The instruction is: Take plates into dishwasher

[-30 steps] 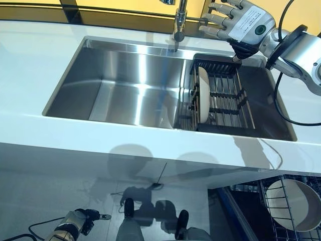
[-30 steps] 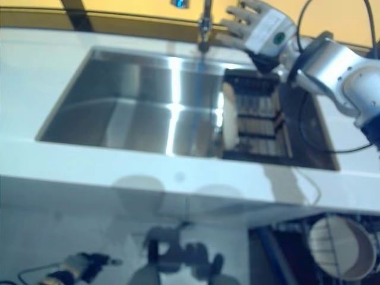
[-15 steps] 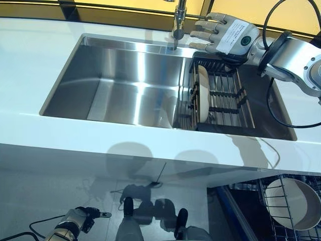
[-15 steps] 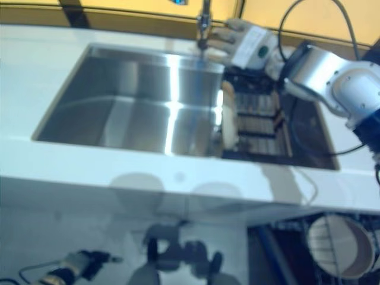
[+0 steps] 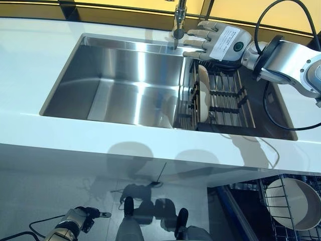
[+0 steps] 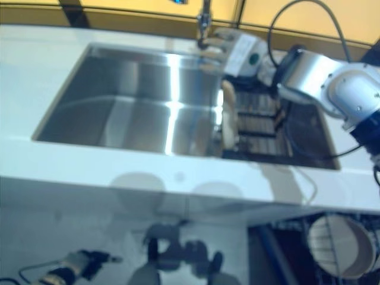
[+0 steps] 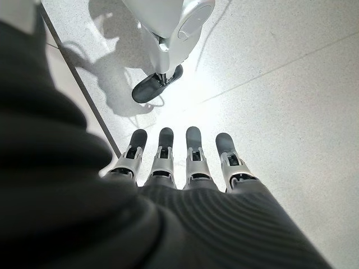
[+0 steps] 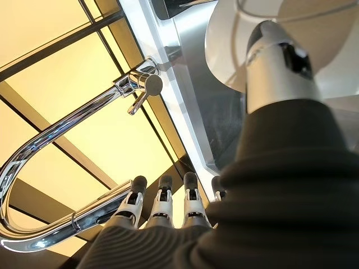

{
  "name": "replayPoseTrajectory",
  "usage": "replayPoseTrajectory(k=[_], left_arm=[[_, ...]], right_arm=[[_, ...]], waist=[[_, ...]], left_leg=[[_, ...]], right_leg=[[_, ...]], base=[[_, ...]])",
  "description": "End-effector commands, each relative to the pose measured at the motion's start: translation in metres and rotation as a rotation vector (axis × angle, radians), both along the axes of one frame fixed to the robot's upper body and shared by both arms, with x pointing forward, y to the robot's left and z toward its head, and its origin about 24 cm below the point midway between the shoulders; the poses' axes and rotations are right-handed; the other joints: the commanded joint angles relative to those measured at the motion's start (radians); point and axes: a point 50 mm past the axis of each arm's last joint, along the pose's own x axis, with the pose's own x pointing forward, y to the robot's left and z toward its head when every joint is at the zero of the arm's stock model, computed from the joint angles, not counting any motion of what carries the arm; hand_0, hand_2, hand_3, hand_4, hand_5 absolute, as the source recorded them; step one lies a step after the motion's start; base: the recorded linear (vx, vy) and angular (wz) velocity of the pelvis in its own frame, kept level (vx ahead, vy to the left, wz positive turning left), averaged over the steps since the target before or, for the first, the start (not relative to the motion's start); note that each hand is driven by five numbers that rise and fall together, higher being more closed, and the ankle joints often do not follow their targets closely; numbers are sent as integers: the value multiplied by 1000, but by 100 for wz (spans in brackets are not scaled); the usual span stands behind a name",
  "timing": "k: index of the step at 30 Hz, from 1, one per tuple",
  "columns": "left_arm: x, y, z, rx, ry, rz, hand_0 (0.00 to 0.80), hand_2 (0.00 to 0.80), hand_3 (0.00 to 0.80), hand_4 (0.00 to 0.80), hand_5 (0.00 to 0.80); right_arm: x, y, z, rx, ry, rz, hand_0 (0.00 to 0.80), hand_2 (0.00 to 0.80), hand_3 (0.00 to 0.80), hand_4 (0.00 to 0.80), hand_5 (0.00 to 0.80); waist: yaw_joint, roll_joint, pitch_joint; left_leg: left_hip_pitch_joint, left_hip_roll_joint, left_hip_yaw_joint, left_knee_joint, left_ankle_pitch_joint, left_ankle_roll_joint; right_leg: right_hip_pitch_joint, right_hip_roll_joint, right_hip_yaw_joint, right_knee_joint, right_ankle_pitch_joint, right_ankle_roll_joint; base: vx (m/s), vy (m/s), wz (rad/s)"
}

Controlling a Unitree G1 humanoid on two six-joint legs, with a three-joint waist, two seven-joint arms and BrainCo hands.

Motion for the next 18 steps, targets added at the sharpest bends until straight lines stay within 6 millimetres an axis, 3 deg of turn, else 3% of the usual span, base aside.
replayPoseTrajectory(k=[1,18], left_arm=[[15,18,16,44,-44,8,0,0,0,0,0],[15,20,17,41,-56,0,0,0,0,0,0]], right_arm=[[-5,4,11,-21,-32,13,0,0,0,0,0],[-3,2,-10,-104,44,-7,0,0,0,0,0]], waist=[[29,-49,17],[34,-46,35]], left_leg=[[38,18,72,-3,-49,-19],[31,18,71,-3,-46,-20]], right_leg=[[-9,-60,36,-1,-1,87],[-18,-65,32,-1,5,88]], base=[[0,0,0],[0,0,0]])
